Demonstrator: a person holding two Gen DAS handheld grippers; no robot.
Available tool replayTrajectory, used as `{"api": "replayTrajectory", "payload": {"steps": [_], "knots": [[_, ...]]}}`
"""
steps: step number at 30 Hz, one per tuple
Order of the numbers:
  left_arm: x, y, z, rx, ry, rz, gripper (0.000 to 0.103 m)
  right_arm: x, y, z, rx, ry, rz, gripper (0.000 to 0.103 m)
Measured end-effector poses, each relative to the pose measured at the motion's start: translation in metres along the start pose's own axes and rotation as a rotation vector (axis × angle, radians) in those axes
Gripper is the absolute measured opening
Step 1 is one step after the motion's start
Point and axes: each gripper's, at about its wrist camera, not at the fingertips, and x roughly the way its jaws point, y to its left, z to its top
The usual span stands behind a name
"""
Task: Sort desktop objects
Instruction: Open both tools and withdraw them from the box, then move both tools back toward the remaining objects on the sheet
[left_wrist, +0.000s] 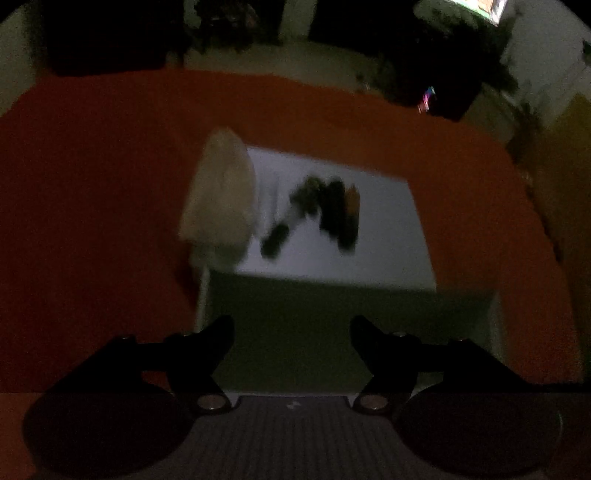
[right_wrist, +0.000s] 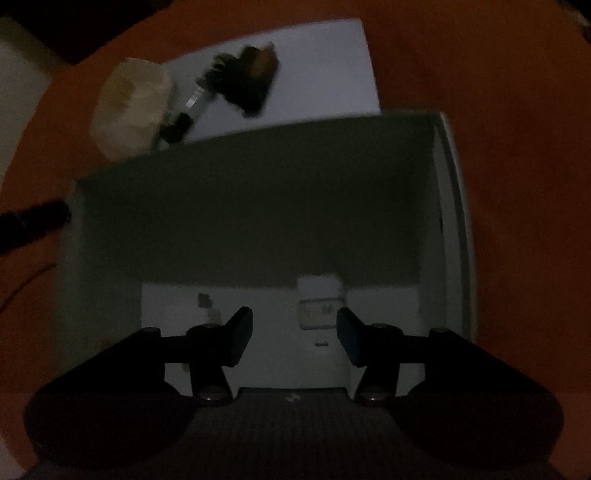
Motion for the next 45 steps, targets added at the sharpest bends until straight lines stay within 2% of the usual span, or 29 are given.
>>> {"api": "replayTrajectory", "payload": {"steps": [3,4,6,9,11,14,16,18,21,26,29,33,37,41,45], "knots": [[-0.022,-0.001,0.017,0.002,-0.006,0.004,0.068,-0.005,0.004,0.001,-0.032,-0.006,0.015,0.054],[-0.017,-0.006,0.022,0.011,-0.006,0.010,0.068,-0.008,0.006,-0.001,-0.047,-0.006,0.017,0.054],[-0.021,-0.009,0.023,0.012,-0.002,0.033,0.087,-0.014,0.008,-0.002,-0.074,-0.004,0.016,0.054],[-0.043,-0.008,0.017,-0.029,-0.028,0.078,0.090,-0.020,0.009,-0.006,-0.120,-0.016,-0.007,0.054],[-0.057,-0.015,0.019,-0.003,-0.073,0.123,0.090,-0.019,0.010,-0.004,-0.140,-0.031,-0.027,0.054],[-0.074,-0.036,0.024,0.056,-0.193,0.188,0.103,-0.025,0.008,-0.003,-0.137,-0.042,-0.030,0.054],[-0.081,-0.051,0.028,0.091,-0.271,0.216,0.103,-0.034,0.006,-0.001,-0.129,-0.045,-0.028,0.054],[-0.081,-0.064,0.030,0.130,-0.311,0.231,0.103,-0.044,0.005,0.003,-0.130,-0.062,-0.041,0.056],[-0.063,-0.074,0.032,0.176,-0.289,0.292,0.103,-0.056,0.005,0.014,-0.123,-0.092,-0.062,0.057],[-0.032,-0.061,0.040,0.115,-0.169,0.256,0.103,-0.063,0.019,0.044,-0.129,-0.132,-0.039,0.057],[-0.013,-0.054,0.044,0.120,-0.140,0.242,0.103,-0.066,0.028,0.061,-0.133,-0.157,-0.029,0.058],[0.011,-0.047,0.055,0.129,-0.110,0.264,0.103,-0.065,0.030,0.080,-0.131,-0.165,-0.056,0.058],[0.026,-0.039,0.067,0.081,-0.101,0.226,0.103,-0.057,0.031,0.098,-0.116,-0.171,-0.089,0.058],[0.047,-0.042,0.077,0.107,-0.087,0.217,0.103,-0.050,0.033,0.114,-0.070,-0.182,-0.088,0.058],[0.070,-0.047,0.081,0.134,-0.038,0.157,0.103,-0.052,0.037,0.127,-0.051,-0.210,-0.097,0.058]]}}
